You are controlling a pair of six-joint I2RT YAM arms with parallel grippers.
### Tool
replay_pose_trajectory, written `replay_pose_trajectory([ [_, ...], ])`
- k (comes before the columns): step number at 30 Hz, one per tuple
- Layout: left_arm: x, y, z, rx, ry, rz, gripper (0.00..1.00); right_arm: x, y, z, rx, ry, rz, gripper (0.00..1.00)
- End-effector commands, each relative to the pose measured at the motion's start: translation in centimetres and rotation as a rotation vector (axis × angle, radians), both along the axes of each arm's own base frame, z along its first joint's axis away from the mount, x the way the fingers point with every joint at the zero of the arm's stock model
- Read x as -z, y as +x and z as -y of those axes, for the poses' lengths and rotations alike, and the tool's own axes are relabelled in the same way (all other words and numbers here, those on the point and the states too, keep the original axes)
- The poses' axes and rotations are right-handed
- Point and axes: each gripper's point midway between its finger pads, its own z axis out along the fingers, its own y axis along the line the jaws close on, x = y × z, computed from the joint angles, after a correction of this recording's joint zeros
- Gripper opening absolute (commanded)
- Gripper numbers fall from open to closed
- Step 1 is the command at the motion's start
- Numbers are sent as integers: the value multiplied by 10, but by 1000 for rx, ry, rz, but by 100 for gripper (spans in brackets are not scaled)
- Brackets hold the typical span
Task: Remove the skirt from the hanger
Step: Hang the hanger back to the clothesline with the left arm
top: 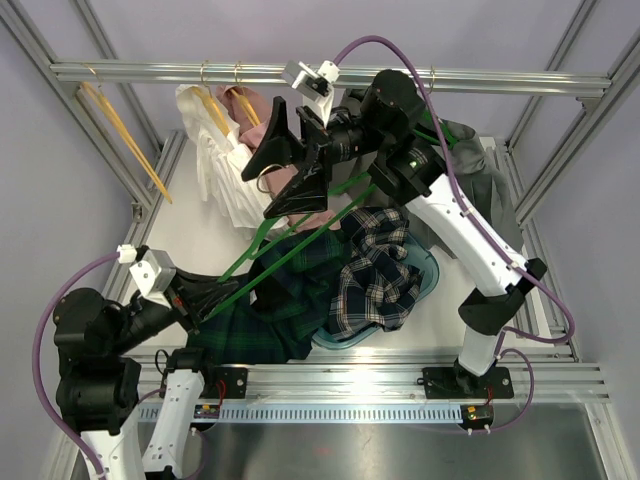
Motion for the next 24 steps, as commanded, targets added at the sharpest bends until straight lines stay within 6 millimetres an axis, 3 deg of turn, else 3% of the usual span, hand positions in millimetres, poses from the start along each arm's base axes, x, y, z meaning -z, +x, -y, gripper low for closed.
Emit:
replay_pose_trajectory([
  [1,-11,0,-7,-74,10,85,0,-25,4,23,107,57,109,99],
  [4,-11,-4,-14,-132,19,105,0,-32,43,43,291,65,173,100],
  [9,-12,-8,-26,-230,29,109,0,-18,83,70,458,25,282,99],
  [13,-24,-10,-50,-415,19,131,0,-2,97,88,581,-21,366,100],
  [19,-65,-40,-108,-791,-91,297,0,25,114,115,734,-110,377,100],
  [24,-58,-41,-148,-1028,-155,234,0,49,126,127,822,-188,327,99],
])
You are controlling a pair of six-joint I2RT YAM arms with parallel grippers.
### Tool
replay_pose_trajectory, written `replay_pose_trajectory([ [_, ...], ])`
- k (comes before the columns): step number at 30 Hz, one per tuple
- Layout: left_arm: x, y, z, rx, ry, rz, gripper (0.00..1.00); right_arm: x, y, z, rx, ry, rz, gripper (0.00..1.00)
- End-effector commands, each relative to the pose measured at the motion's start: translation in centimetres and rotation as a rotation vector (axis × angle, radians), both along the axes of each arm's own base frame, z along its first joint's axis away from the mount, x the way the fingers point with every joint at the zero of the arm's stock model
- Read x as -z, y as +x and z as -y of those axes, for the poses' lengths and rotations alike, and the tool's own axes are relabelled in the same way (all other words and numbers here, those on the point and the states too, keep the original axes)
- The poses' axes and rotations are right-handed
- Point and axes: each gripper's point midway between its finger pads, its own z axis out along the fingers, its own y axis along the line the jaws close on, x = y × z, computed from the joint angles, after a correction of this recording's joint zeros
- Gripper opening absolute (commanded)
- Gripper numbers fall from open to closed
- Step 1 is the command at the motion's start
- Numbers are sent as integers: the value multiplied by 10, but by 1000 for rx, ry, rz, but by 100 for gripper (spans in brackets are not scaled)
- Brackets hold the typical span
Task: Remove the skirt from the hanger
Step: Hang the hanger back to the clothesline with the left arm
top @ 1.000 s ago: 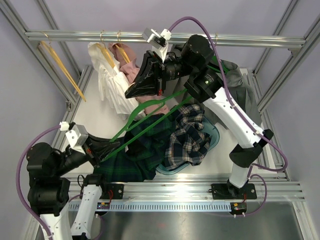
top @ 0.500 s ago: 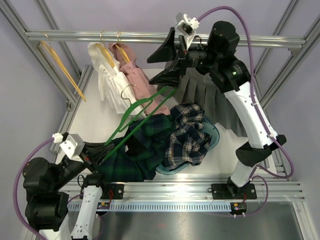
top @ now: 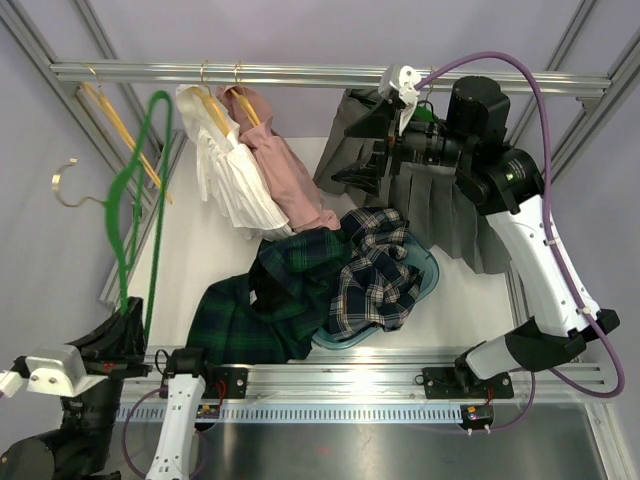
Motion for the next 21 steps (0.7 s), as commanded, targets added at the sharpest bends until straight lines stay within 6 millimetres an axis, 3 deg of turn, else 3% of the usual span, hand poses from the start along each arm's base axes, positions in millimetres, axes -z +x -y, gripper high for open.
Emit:
replay_pose_trajectory([
  [1,1,13,-47,-262,-139,-39,0,11,12,16,117,-31,-5,99],
  [6,12,39,-61,-342,-228,-120,0,29,12,21,141,-51,-62,100],
  [18,28,144,-50,-286,-345,-264,0,55,13,31,174,-65,-132,99],
  [21,32,162,-54,-309,-381,-289,0,60,13,34,183,-67,-145,99],
])
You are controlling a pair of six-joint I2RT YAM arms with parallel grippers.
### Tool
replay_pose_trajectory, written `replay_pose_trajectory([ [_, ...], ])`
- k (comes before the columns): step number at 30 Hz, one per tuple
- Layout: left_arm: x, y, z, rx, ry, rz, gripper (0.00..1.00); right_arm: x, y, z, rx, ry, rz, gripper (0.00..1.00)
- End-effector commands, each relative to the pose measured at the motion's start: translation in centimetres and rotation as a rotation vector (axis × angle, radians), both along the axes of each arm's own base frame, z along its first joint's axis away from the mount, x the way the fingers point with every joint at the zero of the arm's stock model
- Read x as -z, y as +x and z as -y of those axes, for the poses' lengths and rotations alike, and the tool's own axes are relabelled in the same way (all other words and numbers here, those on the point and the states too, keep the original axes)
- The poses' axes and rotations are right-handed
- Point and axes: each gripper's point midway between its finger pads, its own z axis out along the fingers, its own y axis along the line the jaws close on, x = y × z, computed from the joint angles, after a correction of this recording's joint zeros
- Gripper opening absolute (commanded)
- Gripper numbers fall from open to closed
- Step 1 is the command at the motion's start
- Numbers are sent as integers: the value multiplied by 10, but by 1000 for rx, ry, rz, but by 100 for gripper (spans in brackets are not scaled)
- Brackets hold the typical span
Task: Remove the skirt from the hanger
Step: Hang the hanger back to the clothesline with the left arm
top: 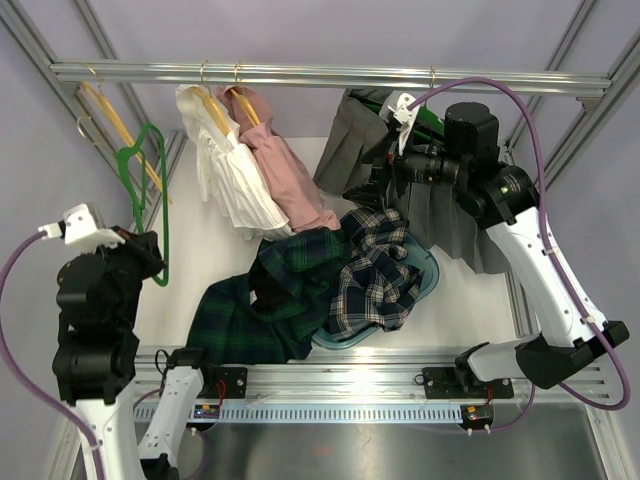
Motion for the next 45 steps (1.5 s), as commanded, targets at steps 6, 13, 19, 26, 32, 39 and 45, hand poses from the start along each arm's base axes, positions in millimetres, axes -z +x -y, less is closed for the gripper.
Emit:
replay_pose_trajectory([
  [6,-29,56,-10,-70,-66,80,0,-5,1,10,44,27,17,100],
  [13,-38,87,-14,-78,-19,65,0,5,3,11,52,11,-4,100],
  [19,-48,108,-1,-68,61,46,0,12,4,13,52,-14,-12,99],
  [26,-48,129,-7,-168,113,-5,0,22,6,16,58,-67,-17,99],
  [32,-48,149,-15,-225,172,-42,0,31,8,18,64,-100,-31,99],
  [39,-42,178,-12,-218,224,-82,0,39,11,18,61,-120,-41,100],
  [45,-23,194,-16,-257,257,-152,0,48,10,20,60,-142,-54,100],
])
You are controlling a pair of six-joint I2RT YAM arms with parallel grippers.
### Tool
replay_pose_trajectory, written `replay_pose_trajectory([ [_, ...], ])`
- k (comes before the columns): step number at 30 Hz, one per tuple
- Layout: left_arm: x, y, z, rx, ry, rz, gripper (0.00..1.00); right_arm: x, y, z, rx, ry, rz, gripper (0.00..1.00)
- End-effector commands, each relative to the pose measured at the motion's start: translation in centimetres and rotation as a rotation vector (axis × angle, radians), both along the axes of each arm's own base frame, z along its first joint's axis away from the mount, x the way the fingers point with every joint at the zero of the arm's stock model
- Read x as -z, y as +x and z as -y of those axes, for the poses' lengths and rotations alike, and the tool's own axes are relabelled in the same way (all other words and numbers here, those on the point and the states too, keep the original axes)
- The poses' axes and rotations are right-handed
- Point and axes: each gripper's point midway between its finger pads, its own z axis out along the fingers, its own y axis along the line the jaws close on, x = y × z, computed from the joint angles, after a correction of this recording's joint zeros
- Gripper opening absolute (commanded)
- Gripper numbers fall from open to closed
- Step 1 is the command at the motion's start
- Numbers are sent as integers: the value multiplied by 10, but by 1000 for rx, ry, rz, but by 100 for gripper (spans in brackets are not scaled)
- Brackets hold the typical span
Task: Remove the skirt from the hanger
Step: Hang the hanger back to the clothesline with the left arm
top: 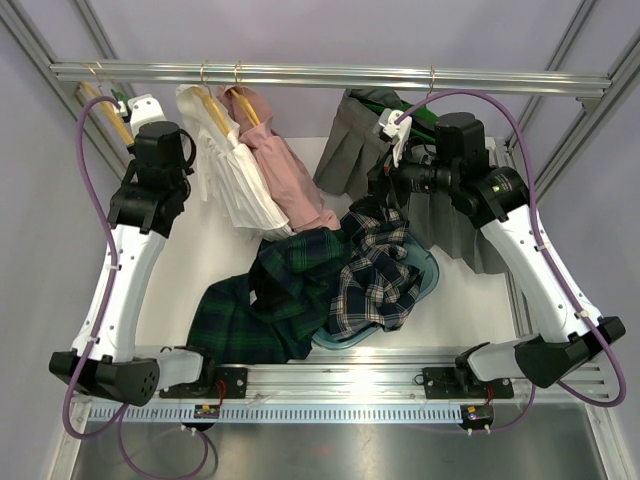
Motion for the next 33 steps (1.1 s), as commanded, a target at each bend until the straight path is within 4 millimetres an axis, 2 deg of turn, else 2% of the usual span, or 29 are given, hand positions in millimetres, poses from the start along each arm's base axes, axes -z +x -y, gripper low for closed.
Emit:
replay_pose_trajectory([
  [1,-23,14,-3,-27,16,78,0,-3,2,5,12,-14,26,99],
  [6,-10,14,4,15,3,68,0,0,1,6,12,-20,21,99],
  [14,-1,-2,18,114,-40,63,0,2,0,3,3,-11,12,100],
  [22,4,-11,16,105,-45,49,3,1,-1,1,-12,4,4,99],
  [23,3,-12,16,106,-46,50,7,1,-2,1,-13,4,4,99],
  [26,-1,-12,17,109,-52,56,9,1,-3,2,-12,4,8,100],
  [29,-4,-14,17,109,-61,63,16,-1,-4,3,-11,4,16,100],
  [30,-3,-14,17,111,-63,62,26,-1,-5,4,-9,4,16,100],
  [33,-6,-17,18,113,-72,72,37,0,-5,4,-9,2,19,99],
])
